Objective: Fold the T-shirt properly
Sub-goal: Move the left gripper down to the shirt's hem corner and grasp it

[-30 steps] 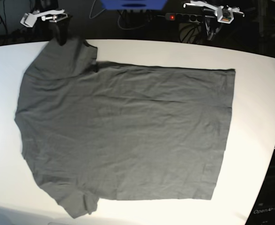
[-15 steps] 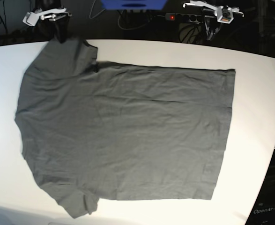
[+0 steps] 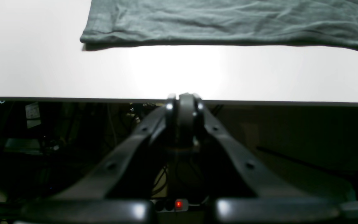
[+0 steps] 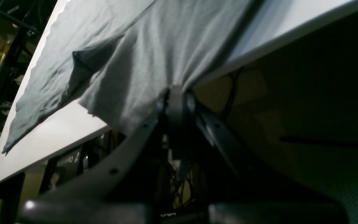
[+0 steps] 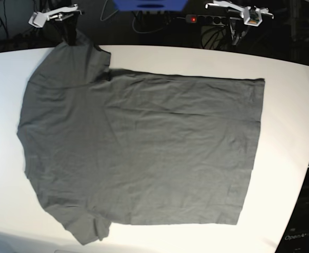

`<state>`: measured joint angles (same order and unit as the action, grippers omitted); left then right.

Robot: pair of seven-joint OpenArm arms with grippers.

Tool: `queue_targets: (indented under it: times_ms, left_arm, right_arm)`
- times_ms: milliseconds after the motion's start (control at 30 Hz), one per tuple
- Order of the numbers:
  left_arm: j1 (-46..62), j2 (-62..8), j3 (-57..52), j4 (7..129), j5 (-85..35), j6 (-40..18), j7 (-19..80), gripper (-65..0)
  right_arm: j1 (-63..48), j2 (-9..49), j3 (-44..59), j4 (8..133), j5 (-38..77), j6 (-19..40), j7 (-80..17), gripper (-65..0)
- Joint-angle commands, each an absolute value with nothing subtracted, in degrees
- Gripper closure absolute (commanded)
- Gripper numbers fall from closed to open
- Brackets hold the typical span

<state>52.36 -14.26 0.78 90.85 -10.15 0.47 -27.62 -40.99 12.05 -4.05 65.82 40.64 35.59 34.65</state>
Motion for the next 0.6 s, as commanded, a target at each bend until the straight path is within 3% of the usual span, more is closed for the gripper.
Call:
queue_targets:
  times_ms: [0, 367, 567]
  left_arm:
    - [53.1, -14.4, 0.7, 91.9, -10.2, 0.7, -29.4, -1.2]
    - [54.9, -14.3, 0.7, 97.3, -10.2, 0.7, -28.4, -1.2]
    - [51.5, -14.2, -6.4, 102.5, -13.6, 0.6, -7.1, -1.2]
  right_arm:
    - [-40.7, 12.6, -3.9, 66.7, 41.3, 36.1, 36.3, -0.4]
    - [-40.6, 12.7, -3.8, 66.7, 41.3, 36.1, 36.3, -0.3]
    - [-40.6, 13.8, -3.8, 66.7, 41.3, 36.1, 36.3, -0.3]
